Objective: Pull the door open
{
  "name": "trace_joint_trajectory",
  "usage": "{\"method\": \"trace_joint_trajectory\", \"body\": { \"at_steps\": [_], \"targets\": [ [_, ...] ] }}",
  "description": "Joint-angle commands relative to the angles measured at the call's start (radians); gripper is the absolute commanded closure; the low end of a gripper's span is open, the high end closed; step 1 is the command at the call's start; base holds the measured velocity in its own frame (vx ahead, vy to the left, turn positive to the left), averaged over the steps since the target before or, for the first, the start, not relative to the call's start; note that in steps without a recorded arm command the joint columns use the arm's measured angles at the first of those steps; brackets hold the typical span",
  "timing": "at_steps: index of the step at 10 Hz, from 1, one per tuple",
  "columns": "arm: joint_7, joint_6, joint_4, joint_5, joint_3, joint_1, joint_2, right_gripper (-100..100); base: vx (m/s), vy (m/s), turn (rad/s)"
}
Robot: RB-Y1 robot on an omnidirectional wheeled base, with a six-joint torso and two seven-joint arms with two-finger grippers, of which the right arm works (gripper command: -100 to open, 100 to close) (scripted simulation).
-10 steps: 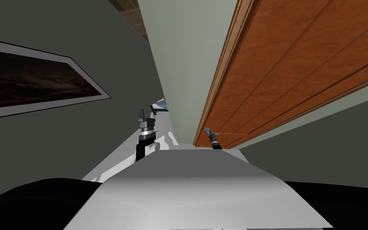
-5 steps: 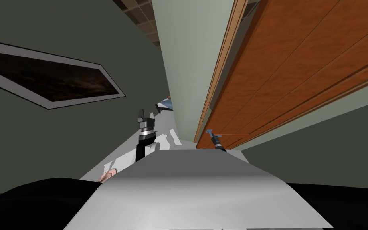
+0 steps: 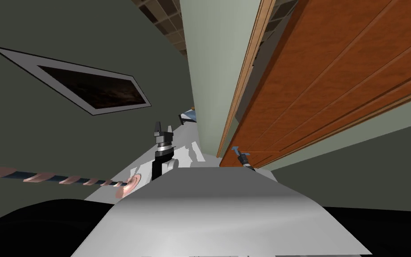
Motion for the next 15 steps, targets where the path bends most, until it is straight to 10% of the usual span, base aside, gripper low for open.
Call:
{"method": "trace_joint_trajectory", "body": {
  "at_steps": [1, 8, 15],
  "targets": [
    [-0.009, -0.017, -0.008, 0.002, 0.006, 0.017, -0.008, 100, -0.191, -0.076, 0.169],
    [-0.063, -0.144, 0.027, 0.008, 0.035, 0.086, -0.062, 100, -0.202, -0.068, 0.165],
    [-0.073, -0.202, 0.056, 0.008, 0.044, 0.111, -0.072, 100, -0.188, -0.071, 0.162]
  ]
}}
